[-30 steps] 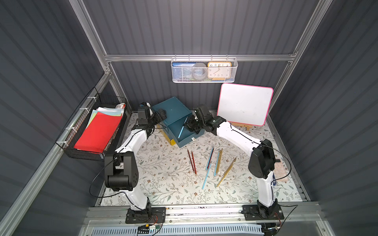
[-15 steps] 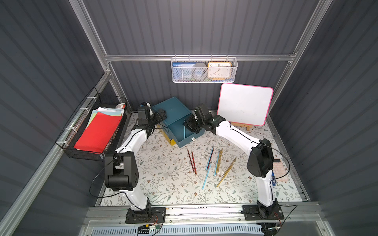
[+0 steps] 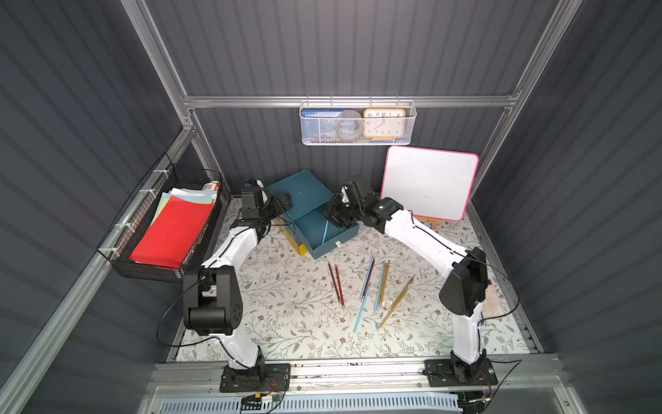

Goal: Please place the pencils in the drawer according to their color
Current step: Place the pencil in the drawer, then pick up the pencil from the center of the board.

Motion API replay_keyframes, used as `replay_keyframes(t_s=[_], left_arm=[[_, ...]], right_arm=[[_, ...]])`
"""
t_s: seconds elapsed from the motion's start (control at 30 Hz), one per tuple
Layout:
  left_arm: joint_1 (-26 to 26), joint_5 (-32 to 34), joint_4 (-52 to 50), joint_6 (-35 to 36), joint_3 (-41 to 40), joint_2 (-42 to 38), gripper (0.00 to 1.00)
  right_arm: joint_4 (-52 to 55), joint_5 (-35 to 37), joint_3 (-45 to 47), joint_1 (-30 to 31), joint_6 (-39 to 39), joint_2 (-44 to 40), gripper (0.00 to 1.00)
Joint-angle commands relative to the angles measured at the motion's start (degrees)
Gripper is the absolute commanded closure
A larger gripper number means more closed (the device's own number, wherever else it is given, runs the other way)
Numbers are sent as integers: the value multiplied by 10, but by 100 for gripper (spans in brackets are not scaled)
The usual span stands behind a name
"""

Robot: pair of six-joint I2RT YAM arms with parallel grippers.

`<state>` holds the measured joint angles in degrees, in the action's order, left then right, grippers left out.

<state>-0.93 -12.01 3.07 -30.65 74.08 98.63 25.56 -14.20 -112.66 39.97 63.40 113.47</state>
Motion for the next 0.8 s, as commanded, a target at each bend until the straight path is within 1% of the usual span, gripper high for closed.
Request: replay_keyframes(t_s=[0.0,0.13,0.17,0.3,0.5,0.53,0.67,0.77], left_arm=[[6,-5,-9,-1,-6,8,0],[6,-5,-9,0,-5,8,0],[6,-5,-10,0,-4,8,0],[6,-5,-10,1,-3,7,0],[6,-6,-10,3,-3,5,0],[6,-6,-10,3,-3,5,0],[6,-10,-5,2,-8,5,0],[6,-10,-3,2,-9,5,0]], right_arm=[[14,-15,19,8,-25,-57,63],[8,-6,90,8,-36,-123,60],[8,14,112,9,-41,-142,59],[16,47,193,8,-55,-213,57],[49,96,337,8,-58,-318,57],[58,106,365,9,-59,-333,55],[86,122,451,9,-52,-369,53],[78,126,503,19,-38,-369,52]])
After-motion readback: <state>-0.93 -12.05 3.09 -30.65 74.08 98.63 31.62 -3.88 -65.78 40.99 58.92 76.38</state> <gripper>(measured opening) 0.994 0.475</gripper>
